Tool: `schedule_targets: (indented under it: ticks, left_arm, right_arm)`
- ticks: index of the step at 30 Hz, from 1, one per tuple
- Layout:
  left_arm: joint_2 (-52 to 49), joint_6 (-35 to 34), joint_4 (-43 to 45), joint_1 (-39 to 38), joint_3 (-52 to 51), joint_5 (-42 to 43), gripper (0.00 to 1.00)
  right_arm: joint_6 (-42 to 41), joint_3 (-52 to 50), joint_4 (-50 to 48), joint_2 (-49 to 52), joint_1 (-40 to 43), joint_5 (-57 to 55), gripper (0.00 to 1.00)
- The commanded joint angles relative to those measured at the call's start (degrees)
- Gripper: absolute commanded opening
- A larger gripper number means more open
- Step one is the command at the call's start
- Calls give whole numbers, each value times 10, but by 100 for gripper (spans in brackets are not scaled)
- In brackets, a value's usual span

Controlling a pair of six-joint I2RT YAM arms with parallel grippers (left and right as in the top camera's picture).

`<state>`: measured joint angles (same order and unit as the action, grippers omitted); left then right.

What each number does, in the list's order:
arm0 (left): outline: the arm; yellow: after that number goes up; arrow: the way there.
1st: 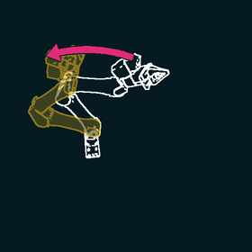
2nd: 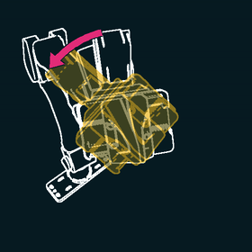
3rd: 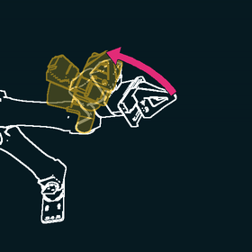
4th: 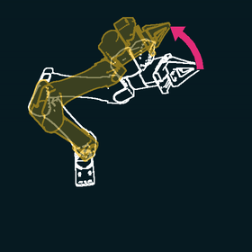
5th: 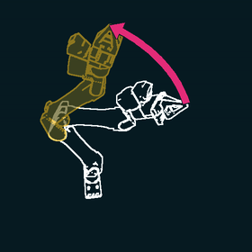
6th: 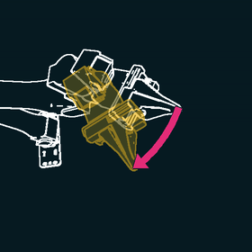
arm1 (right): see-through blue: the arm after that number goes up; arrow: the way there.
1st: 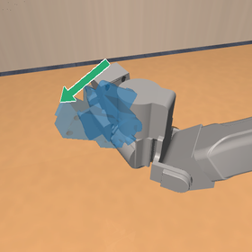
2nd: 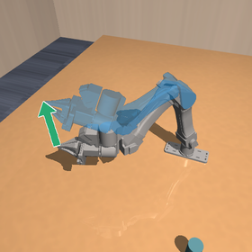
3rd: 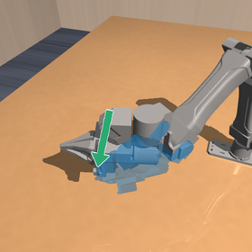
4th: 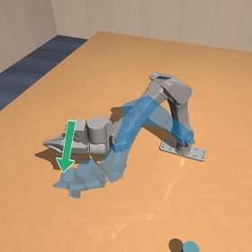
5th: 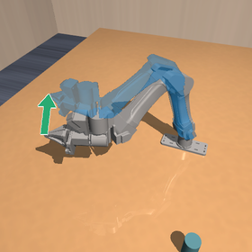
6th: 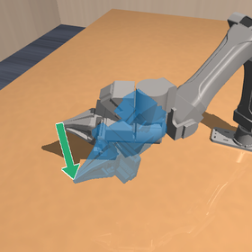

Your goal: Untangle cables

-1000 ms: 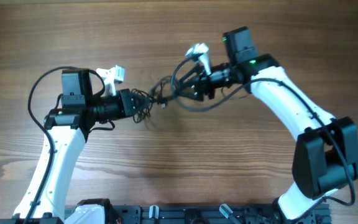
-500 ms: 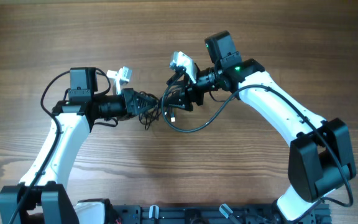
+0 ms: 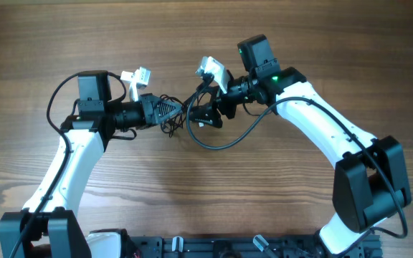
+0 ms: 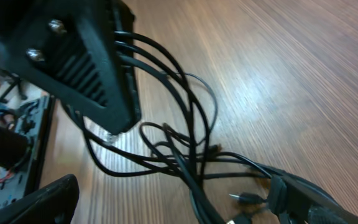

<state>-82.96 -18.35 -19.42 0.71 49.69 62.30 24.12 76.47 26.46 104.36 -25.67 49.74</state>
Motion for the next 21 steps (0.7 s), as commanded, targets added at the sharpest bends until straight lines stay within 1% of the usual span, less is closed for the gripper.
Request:
schedule_targets:
  ticks: [1, 2, 4, 7, 9, 10, 11, 12, 13, 15, 16, 17, 18, 20, 21]
  left_arm:
    - [-3, 2, 4, -3, 11, 17, 4]
    - [-3, 2, 4, -3, 11, 16, 4]
    - [-3, 8, 4, -3, 11, 7, 4]
    - [-3, 14, 3, -3, 11, 7, 4]
    - [-3, 20, 4, -3, 11, 7, 4]
    - [-3, 35, 4, -3, 11, 8, 4]
    - [-3, 64, 3, -3, 11, 14, 4]
    - [-3, 85, 3, -3, 11, 17, 4]
    - [-3, 118, 2, -3, 11, 17, 4]
    - [-3, 133, -1, -3, 11, 17, 4]
    - [-3, 132, -8, -3, 11, 17, 4]
    - [-3, 132, -13, -3, 11, 17, 4]
    - [-3, 132, -19, -3, 11, 17, 4]
    - [-3, 133, -29, -3, 11, 18, 4]
    - [-3, 136, -36, -3, 11, 18, 4]
  right_arm:
    - [-66, 2, -6, -14, 3, -63, 73]
    - [-95, 2, -9, -14, 5, -97, 51]
    - [-169, 1, -18, -14, 12, -148, 12]
    - [-209, 1, -16, -13, 22, -148, 4]
    - [-231, 0, -12, -12, 22, -147, 4]
    - [-232, 0, -6, -10, 22, -142, 4]
    - [-231, 0, 2, -8, 22, -122, 4]
    - [-217, 0, 9, -7, 22, -83, 4]
    - [-162, 0, 21, -6, 22, -23, 4]
    - [-80, 0, 42, -6, 22, 32, 7]
    - [-34, 0, 58, -6, 22, 40, 15]
    - [-16, 0, 64, -6, 22, 40, 24]
    - [3, 0, 70, -6, 22, 40, 31]
    - [44, 0, 77, -6, 22, 43, 38]
    - [61, 0, 77, -6, 22, 49, 40]
